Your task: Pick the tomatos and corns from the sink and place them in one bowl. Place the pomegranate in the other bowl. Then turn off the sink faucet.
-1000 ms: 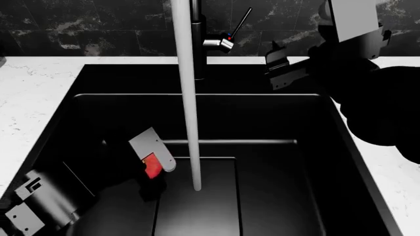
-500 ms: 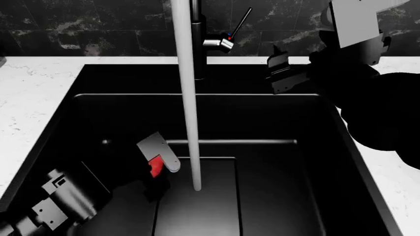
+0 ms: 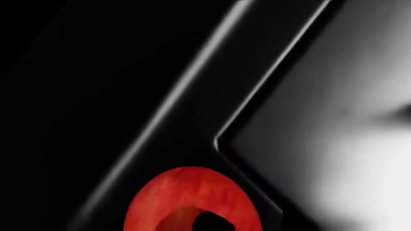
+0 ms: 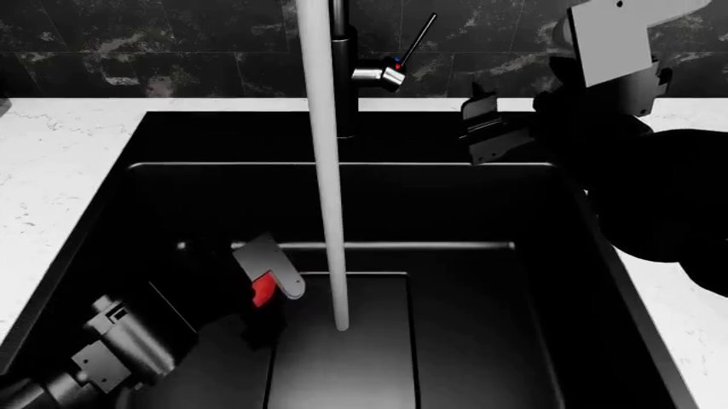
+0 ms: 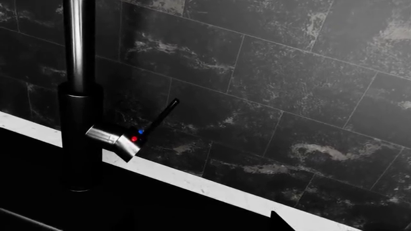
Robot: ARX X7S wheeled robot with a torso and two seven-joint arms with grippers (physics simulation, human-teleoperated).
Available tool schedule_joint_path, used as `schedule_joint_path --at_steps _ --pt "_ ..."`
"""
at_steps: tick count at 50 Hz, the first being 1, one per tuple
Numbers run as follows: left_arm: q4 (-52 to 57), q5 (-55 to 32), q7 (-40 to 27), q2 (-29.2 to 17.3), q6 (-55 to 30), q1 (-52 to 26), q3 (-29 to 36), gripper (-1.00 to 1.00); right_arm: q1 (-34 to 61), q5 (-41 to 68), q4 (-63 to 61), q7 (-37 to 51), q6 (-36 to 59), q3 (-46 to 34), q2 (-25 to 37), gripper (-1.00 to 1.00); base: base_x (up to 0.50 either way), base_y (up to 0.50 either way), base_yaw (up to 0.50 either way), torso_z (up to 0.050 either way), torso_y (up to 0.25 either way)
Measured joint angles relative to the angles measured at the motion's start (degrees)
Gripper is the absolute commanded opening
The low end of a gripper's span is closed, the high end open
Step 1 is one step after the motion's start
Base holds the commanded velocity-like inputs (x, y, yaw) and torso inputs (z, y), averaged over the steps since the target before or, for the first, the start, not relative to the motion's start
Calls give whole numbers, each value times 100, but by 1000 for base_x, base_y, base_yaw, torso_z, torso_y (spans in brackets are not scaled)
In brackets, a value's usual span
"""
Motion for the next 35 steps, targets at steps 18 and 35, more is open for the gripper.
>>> schedule_joint_path --at_steps 18,35 --pt "-291 215 -31 33 287 -101 183 -100 -96 -15 15 -31 -95 32 20 100 2 0 -1 0 -2" --pt "-141 206 -263 -85 533 39 39 -100 -145 13 -30 -15 -136 64 60 100 2 0 -1 0 -2"
